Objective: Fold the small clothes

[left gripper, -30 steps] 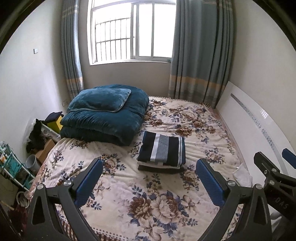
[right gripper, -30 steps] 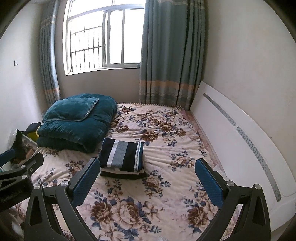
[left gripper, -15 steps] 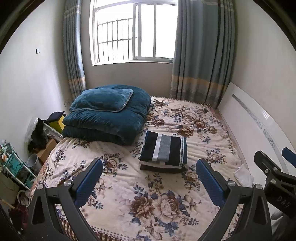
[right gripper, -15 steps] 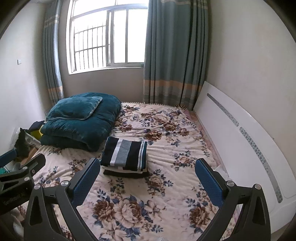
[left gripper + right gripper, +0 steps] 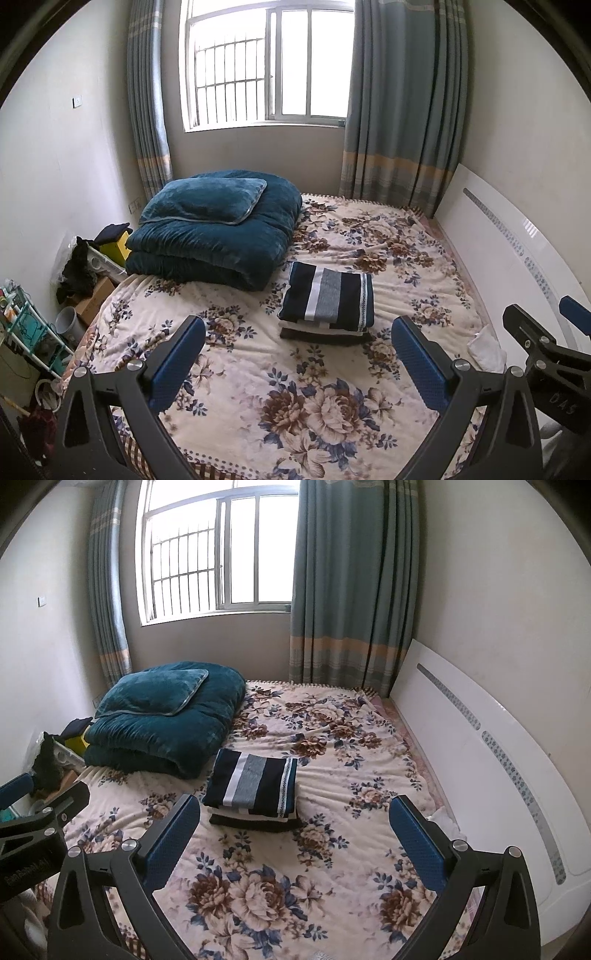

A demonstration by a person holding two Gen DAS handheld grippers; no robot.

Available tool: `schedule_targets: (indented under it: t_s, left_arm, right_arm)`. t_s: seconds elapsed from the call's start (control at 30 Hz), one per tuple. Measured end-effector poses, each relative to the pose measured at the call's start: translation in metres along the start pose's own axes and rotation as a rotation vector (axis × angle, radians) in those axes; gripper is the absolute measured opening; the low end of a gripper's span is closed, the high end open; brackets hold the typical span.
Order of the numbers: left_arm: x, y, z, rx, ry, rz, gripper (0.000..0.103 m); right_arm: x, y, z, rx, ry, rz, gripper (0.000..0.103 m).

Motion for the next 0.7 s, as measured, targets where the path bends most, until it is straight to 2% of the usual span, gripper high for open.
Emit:
schedule_targets:
  t_s: [0.7]
  left_arm:
    - [-0.0036,0.0,-0.0002,0.003,-0.001,0.004,0.103]
  right_arm:
    - [-0.0022,-0.0083,-0.0073,0.006,0.017,-0.005,0.103]
Point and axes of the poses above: each gripper's, at about its wrist camera, not at the fingertips, and x roughly the way its jaws point, z to its right, y to its top, the point moved 5 cm from there along x, roughly the way its jaws point, and after that the axes turned 1 degree about z, right-handed, at the moved point
